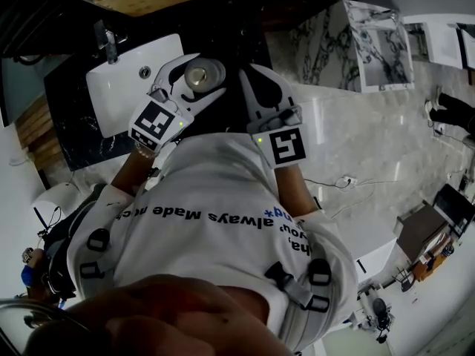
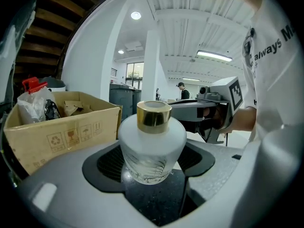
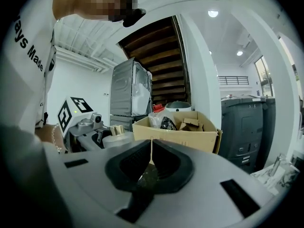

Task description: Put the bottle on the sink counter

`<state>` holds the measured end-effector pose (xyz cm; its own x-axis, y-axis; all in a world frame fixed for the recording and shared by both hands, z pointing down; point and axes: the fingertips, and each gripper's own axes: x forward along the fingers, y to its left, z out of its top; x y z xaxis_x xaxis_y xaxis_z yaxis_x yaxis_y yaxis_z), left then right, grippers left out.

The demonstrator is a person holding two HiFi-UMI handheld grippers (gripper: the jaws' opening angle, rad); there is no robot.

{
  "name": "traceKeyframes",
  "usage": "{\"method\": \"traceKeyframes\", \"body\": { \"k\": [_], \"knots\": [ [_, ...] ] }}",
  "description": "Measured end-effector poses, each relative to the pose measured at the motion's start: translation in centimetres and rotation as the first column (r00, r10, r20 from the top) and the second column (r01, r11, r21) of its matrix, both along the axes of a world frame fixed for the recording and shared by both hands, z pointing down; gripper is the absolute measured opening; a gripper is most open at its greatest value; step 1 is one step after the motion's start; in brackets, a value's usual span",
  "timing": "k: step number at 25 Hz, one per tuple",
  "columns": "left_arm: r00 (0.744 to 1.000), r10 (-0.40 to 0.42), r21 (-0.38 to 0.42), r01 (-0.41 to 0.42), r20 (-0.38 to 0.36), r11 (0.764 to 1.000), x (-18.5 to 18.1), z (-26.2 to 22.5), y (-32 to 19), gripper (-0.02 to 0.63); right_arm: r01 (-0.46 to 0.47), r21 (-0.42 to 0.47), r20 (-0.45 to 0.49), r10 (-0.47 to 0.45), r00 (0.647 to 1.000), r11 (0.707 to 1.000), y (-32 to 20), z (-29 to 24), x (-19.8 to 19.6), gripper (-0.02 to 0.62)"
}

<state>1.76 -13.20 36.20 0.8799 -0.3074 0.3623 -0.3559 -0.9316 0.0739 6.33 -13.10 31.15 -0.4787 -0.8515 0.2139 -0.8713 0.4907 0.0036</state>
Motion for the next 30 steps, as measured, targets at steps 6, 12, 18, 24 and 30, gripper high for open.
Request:
{"method": "traceKeyframes", "body": {
  "k": [6,12,18,24,30],
  "knots": [
    [1.000,-0.026,-0.012,0.026,0.018,1.000,0.8,0.6,-1.6,0.333,0.011,-0.018,0.005,-0.011,1.000,1.000,-1.3,0.8,1.2,0.011],
    [0.997,-0.068,-0.010,0.068,0.042,0.998,3.1,0.9,-2.4,0.333,0.049,-0.023,0.017,-0.048,0.999,0.999,-1.8,1.0,3.5,0.011],
    [0.993,-0.099,-0.012,0.100,0.057,0.995,5.3,1.5,-2.7,0.333,0.082,-0.036,0.018,-0.081,0.997,0.996,-2.1,1.9,6.0,0.011],
    [0.991,-0.111,-0.014,0.112,0.077,0.994,6.4,3.5,-3.6,0.333,0.095,-0.047,0.008,-0.095,0.995,0.994,-2.5,3.2,7.1,0.011],
    [0.989,-0.106,-0.028,0.109,0.098,0.994,7.2,6.3,-5.0,0.333,0.090,-0.061,-0.005,-0.090,0.996,0.994,-3.4,5.4,7.6,0.011]
  ]
}}
